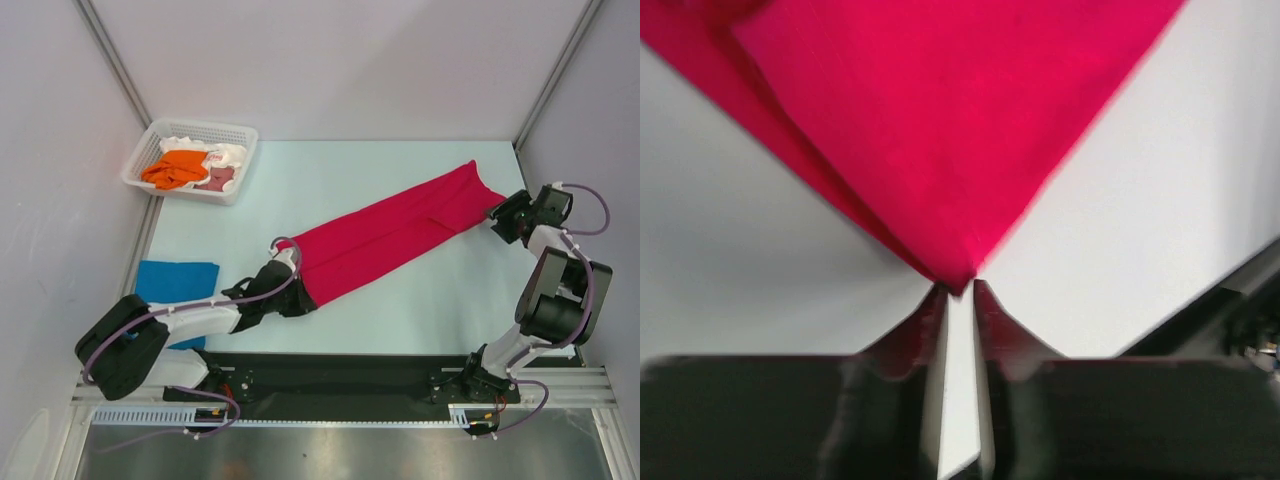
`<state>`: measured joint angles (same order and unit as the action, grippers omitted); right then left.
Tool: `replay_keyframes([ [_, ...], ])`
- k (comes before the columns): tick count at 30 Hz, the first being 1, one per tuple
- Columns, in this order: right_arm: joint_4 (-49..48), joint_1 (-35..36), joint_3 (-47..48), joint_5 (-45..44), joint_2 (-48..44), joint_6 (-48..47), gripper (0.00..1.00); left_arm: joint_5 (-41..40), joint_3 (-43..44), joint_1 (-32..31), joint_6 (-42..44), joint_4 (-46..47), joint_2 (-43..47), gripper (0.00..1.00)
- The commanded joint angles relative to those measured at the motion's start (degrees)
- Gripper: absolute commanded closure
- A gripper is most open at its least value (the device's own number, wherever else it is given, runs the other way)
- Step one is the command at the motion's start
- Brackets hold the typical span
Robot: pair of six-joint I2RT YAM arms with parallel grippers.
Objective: Fold and stack the t-shirts
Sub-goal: Fold the tshirt
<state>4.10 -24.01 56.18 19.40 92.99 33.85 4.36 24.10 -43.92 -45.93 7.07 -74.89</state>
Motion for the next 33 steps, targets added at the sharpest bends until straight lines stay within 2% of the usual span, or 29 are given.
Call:
replay_keyframes([
  [1,-4.35,0.89,-1.69,2.57,2.01,-0.10,0.44,0.91,-2.64,-2.30,-0.65,0.05,5.61,0.77],
  [3,-6.73,1.33,-1.60,3.36,4.03,0.60,0.44,0.74,-3.70,-3.36,-0.13,0.22,7.91,0.68],
  [4,-7.17,1.42,-1.26,3.45,4.82,0.87,0.44,0.56,-5.01,-3.54,0.14,0.14,9.31,0.59],
  [7,-8.49,1.95,-0.55,3.54,7.81,1.22,0.44,0.12,-7.39,-3.71,0.84,-1.00,15.38,0.53],
  [12,-10.42,2.47,0.68,3.81,10.02,2.45,0.44,-1.72,-7.93,-3.63,2.16,-6.44,24.07,0.53],
  [16,-10.69,2.83,1.30,4.24,10.46,3.15,0.47,-2.69,-7.05,-3.63,2.86,-8.65,26.20,0.55],
  [22,-5.00,3.70,1.64,-0.49,6.07,0.96,0.46,-0.67,-5.21,-3.71,3.83,-4.26,22.70,0.55],
  [25,0.71,5.81,4.45,-6.11,2.90,-2.81,0.45,-0.14,-3.63,-3.63,4.27,-2.68,20.24,0.55],
  [29,3.10,9.85,8.75,-8.85,2.45,-5.45,0.46,0.82,-1.43,-3.63,4.97,-0.84,17.07,0.55],
  [32,3.90,11.96,12.62,-7.19,5.96,-5.20,0.57,1.53,-0.37,-3.71,4.80,0.22,15.57,0.56],
  [33,3.99,12.84,13.16,-6.40,6.93,-4.93,0.69,1.62,-0.19,-3.63,4.71,0.31,15.39,0.56],
])
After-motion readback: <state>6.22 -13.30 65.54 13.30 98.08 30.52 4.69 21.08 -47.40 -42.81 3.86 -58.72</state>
